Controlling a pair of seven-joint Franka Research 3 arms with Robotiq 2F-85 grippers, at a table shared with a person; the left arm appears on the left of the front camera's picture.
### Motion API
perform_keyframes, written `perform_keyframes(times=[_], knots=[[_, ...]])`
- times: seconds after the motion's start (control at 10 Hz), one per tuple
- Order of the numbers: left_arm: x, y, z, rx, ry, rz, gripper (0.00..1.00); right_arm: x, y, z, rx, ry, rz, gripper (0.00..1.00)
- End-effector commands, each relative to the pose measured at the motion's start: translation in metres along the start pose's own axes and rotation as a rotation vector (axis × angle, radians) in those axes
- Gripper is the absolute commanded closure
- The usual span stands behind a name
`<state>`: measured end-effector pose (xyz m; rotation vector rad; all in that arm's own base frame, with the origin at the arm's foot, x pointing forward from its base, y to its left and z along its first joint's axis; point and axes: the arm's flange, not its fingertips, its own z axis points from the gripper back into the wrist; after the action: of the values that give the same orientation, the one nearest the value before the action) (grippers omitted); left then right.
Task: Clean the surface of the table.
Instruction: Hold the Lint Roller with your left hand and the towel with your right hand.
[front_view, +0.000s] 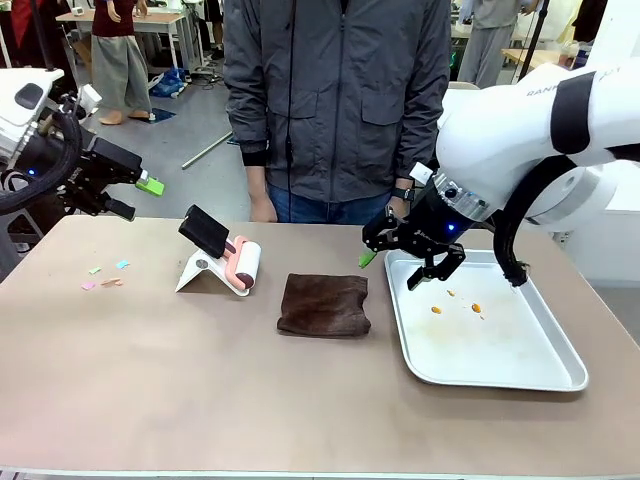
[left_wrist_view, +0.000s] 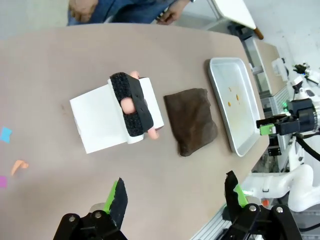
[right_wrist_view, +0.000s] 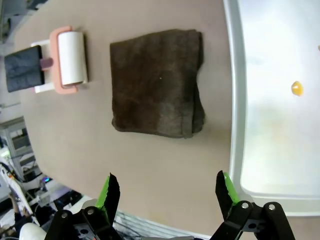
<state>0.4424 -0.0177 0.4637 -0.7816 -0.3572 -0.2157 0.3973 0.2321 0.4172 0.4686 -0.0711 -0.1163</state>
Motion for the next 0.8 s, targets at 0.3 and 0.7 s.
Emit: perform_keyframes(times=[0.3, 0.7], knots=[[0.029, 0.005, -0.041, 0.069, 0.161, 0.057, 0.0, 0.038, 0.036, -0.047, -0.123, 0.027, 0.115, 0.0], [0.057, 0.025, -0.076, 0.065, 0.199, 0.163, 0.0, 0.061, 0.06, -0.092, -0.18, 0.098, 0.177, 0.0]])
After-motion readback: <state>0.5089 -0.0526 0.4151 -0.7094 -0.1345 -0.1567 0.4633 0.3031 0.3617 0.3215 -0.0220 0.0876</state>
